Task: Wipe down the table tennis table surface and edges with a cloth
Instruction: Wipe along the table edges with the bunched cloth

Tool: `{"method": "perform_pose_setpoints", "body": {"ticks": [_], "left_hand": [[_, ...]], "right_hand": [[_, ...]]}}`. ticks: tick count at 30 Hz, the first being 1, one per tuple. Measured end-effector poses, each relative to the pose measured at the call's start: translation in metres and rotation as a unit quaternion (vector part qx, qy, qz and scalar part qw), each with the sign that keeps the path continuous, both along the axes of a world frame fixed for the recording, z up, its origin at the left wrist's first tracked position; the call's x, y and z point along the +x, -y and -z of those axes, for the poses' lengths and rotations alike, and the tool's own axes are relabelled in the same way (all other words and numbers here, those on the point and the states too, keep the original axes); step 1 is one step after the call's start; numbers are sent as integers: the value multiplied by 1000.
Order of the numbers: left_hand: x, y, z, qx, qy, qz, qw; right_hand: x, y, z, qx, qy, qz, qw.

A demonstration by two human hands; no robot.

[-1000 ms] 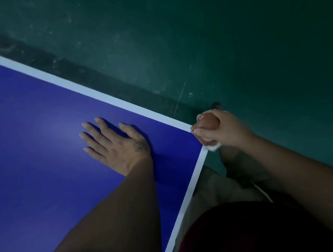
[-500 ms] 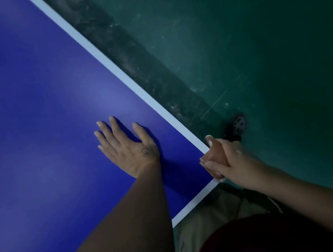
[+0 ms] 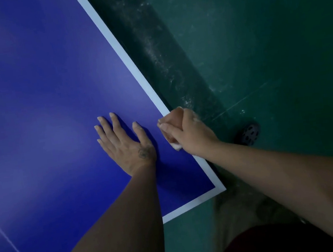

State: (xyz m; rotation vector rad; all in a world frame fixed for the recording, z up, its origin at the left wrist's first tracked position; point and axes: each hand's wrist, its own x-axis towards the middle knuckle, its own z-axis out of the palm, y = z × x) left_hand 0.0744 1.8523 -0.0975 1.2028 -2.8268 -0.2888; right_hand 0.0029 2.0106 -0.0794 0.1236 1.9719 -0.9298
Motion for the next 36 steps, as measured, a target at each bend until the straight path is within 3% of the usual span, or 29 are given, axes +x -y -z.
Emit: {"method": "perform_pose_setpoints", "body": {"ticks": [5,9,18,25,29,36], "left_hand": [[-1,-1,-4,2,-2,-3,1000],[-1,-3,-10,12,2,-3,1000],[-3,-4,-8,9,-11,5,1000],[1,-2,-6,2,-28,11,1000],[0,-1,-3,0,-28,13,1000],[2,1,-4,14,-3,9,1000]], "right_hand": [[39,-41,-11,0,4,-64,998],[58,-53,-18,13,36,-51,998],[-44,12,-5,30,5,-109,994],[-19,-2,-12,16,-81,-33,996],[5,-11,-19,6,-55,25,998],[-83,67,-9,-1,-69,14,998]]}}
